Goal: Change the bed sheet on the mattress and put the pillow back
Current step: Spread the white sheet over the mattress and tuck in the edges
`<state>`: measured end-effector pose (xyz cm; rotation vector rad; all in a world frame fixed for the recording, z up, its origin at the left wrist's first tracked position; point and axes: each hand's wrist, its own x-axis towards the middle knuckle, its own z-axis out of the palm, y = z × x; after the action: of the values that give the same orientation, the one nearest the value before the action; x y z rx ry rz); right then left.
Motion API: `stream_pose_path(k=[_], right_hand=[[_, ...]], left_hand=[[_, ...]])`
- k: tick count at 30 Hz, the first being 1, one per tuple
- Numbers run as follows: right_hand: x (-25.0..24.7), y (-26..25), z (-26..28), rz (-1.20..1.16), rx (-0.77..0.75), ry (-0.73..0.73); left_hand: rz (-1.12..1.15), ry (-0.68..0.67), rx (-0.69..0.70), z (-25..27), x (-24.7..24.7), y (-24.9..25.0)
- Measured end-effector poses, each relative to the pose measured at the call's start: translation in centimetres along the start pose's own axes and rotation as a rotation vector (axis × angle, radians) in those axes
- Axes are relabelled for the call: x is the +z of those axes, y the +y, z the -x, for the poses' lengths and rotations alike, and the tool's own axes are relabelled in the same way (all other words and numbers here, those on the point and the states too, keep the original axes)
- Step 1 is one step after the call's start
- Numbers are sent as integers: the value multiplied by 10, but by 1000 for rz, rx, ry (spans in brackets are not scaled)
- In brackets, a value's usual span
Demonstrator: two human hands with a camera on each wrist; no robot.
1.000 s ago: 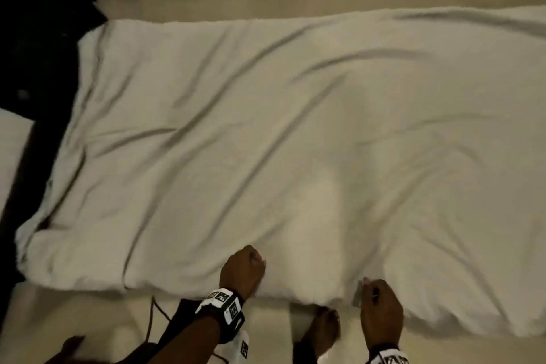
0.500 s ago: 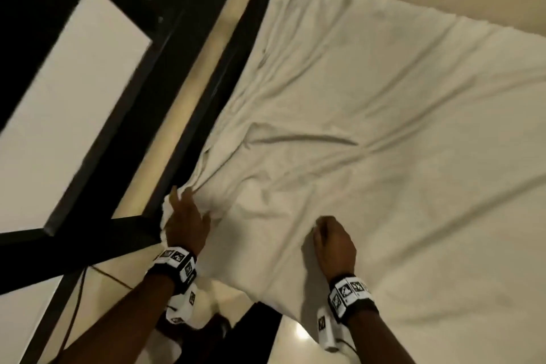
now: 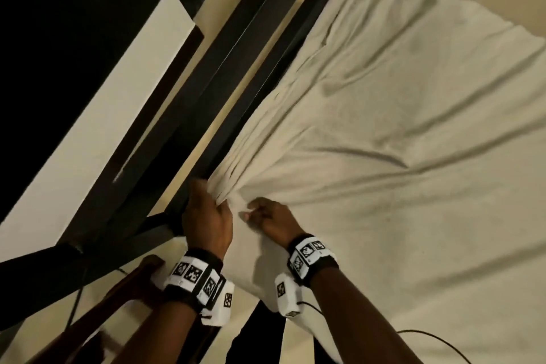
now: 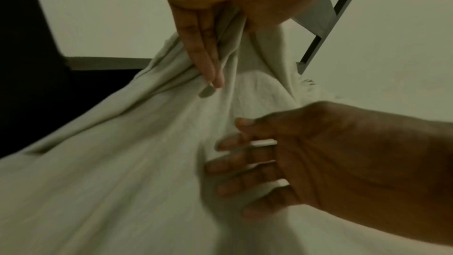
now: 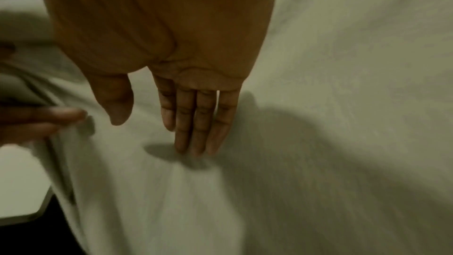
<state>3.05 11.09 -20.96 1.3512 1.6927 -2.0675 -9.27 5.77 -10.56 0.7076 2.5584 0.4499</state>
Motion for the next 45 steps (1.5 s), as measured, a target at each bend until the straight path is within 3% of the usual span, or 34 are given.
stream_pose_path(k=[3,5,7,10,15,17,20,23,25,28,30,34,36,42,45], right_hand=[[29,-21,-5,-88,-5,-230],[43,-37,-7,-2,-62,-292],[54,-46,-9,21,-106,-293],[56,-39,-6,-136,-35,-254],[30,-8,9,-586,100,-147],[15,0,15,-666,133,-135],[8,-2,10,-672,132,-120],[20,-20,1,-534,153,-210],[28,-29,-3,-482,149,-260],[29,-30,0,-539,133,-193],[24,-29,3,-614,88,-197],[11,-32,11,-848,68,-258],[9,-35,11,-850,95,-210],[17,-30,-11,-716,145,9],[24,-39,-10,-574,73,-8]], left_hand=[[112,81,56,16,1,-20],[171,152,131,22,3,-27],[194,178,226,28,5,-33],[189,140,293,34,8,-42],[191,173,284,51,18,-67],[201,175,247,61,25,-77],[227,126,269,75,33,-84],[285,88,284,87,37,-79],[299,165,252,90,31,-74],[191,231,105,84,13,-75],[27,114,40,73,5,-88],[-189,-153,130,46,9,-112],[-250,-148,80,41,2,-115],[-437,9,-313,45,-40,-134],[-359,94,-446,46,-47,-142]])
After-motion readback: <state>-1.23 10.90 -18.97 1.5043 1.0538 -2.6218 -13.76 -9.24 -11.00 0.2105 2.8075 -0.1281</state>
